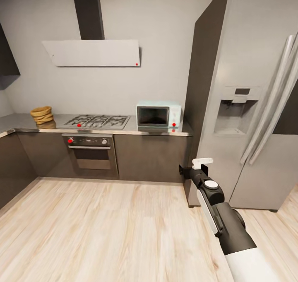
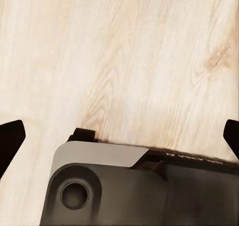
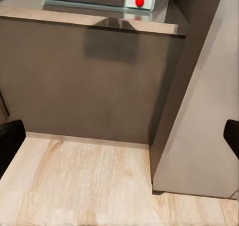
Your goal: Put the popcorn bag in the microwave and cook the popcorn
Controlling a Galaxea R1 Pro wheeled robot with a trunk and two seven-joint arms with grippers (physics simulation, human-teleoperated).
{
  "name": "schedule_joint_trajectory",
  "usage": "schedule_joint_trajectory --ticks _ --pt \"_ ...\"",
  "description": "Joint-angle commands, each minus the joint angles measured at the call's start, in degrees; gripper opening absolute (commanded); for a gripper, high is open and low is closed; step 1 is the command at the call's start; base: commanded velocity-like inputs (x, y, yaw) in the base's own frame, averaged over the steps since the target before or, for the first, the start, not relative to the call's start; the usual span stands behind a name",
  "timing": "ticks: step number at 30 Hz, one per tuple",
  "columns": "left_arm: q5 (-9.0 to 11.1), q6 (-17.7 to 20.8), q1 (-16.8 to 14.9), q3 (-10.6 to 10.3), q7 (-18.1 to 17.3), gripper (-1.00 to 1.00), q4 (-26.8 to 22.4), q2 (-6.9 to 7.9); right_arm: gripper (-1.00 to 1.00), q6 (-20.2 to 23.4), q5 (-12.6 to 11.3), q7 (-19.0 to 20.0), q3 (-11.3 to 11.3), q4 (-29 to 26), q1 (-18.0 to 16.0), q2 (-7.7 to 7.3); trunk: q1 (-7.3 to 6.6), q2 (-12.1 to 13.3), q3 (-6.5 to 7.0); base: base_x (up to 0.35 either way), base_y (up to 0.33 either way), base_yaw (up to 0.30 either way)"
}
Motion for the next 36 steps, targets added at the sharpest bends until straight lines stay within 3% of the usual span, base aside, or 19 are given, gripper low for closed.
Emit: schedule_joint_trajectory --ticks 1,22,29,36 --pt "0.05 -0.18 0.01 0.18 0.02 1.00 0.04 -0.02 1.00 0.83 -0.11 -0.36 0.08 -0.12 -0.03 -0.01 -0.19 0.38 0.12 0.338 -0.007 0.000" --pt "-0.09 -0.18 0.21 0.13 0.02 1.00 0.04 -0.05 1.00 1.82 0.26 -0.36 0.48 -2.59 0.09 -0.01 -4.80 8.80 3.89 0.102 -0.001 0.000" --pt "0.01 -0.18 -0.11 0.10 0.02 1.00 0.04 -0.03 1.00 1.82 0.23 -0.32 0.41 -2.65 0.04 -0.01 -6.34 11.61 5.14 0.291 0.036 0.000" --pt "-0.12 -0.18 0.04 0.00 0.02 1.00 0.04 -0.02 1.00 1.82 0.09 -0.27 0.46 -2.58 0.04 -0.10 -6.34 11.61 5.14 0.317 0.071 0.000"
